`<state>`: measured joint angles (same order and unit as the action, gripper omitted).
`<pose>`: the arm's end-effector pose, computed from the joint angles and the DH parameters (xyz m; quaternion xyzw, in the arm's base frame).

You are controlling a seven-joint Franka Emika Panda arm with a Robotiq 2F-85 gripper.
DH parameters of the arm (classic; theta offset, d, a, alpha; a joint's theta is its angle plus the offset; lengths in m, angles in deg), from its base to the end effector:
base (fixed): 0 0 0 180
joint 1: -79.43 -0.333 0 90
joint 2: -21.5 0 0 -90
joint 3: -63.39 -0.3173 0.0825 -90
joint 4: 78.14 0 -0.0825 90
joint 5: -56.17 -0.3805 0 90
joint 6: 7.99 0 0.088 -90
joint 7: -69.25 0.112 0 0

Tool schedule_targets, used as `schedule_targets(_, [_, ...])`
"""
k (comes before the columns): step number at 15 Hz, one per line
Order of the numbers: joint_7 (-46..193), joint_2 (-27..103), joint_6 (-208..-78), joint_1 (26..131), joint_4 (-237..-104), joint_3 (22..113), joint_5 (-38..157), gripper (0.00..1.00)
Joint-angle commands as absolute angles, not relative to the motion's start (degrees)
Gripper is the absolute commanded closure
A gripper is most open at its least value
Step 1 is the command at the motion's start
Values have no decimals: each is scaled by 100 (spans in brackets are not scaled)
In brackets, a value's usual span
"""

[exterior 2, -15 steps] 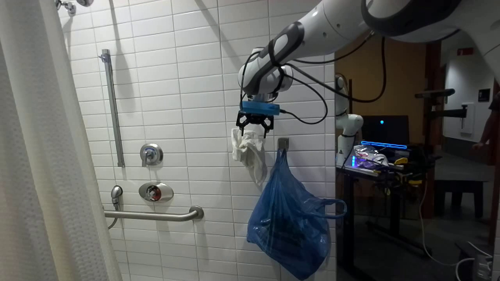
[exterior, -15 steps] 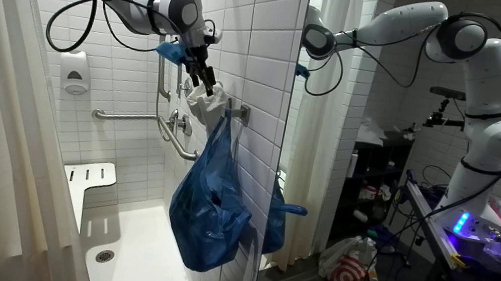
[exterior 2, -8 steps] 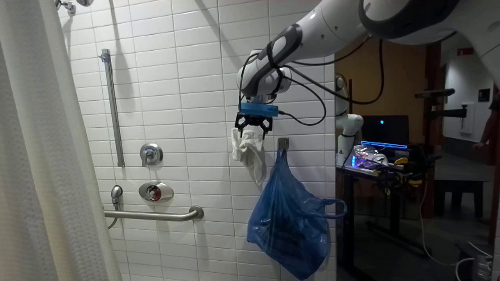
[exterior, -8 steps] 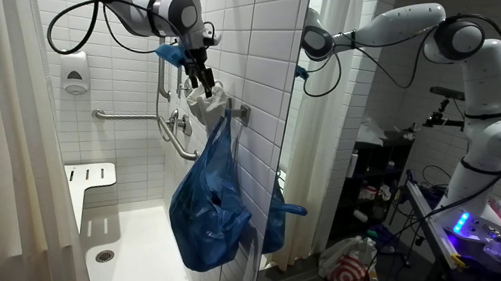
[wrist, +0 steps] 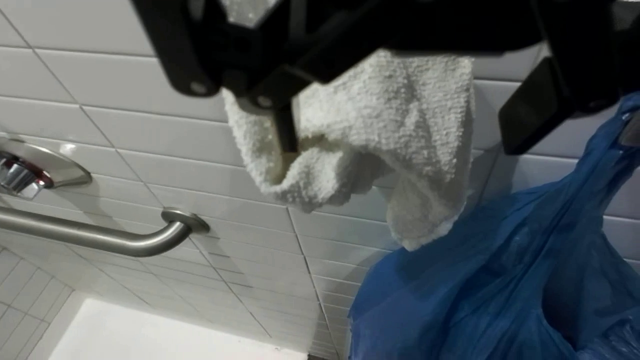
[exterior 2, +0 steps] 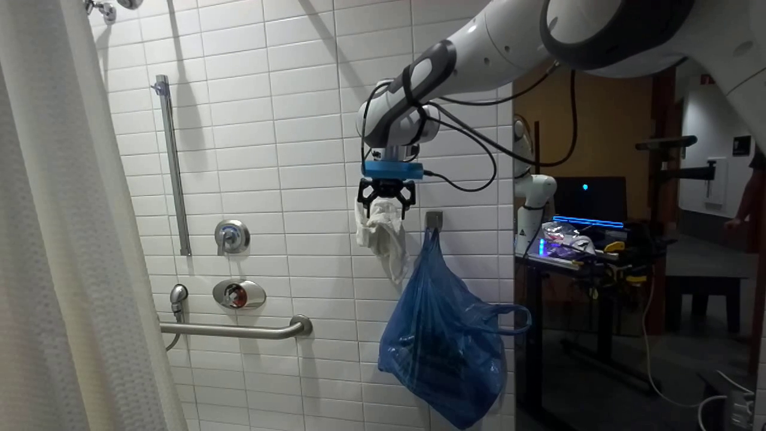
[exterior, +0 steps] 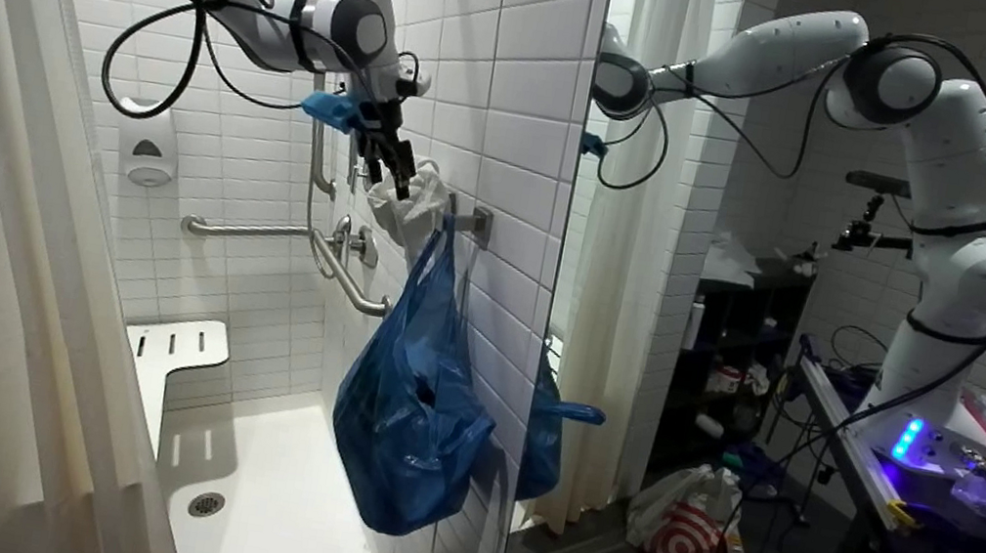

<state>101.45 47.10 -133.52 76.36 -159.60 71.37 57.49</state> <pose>0.7166 -0.0442 0.4749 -0.9399 0.2980 -0.1670 0.0006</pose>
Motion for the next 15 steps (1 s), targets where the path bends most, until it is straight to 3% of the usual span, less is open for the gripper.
schedule_targets(1, [10079,4901,-12969,7697,-15570,7071,5748,0])
schedule_targets(8, [10015,5127,-12946,7747,-15260,7069,5714,0])
schedule_targets(9, [10003,5271,-12918,7771,-15067,7053,5680,5])
schedule_targets(10, [10005,5190,-12937,7774,-15184,7062,5683,27])
schedule_targets(12, [10002,5296,-12926,7791,-15051,7059,5672,30])
schedule_targets(15, [10015,5299,-12916,7800,-15049,7071,5682,52])
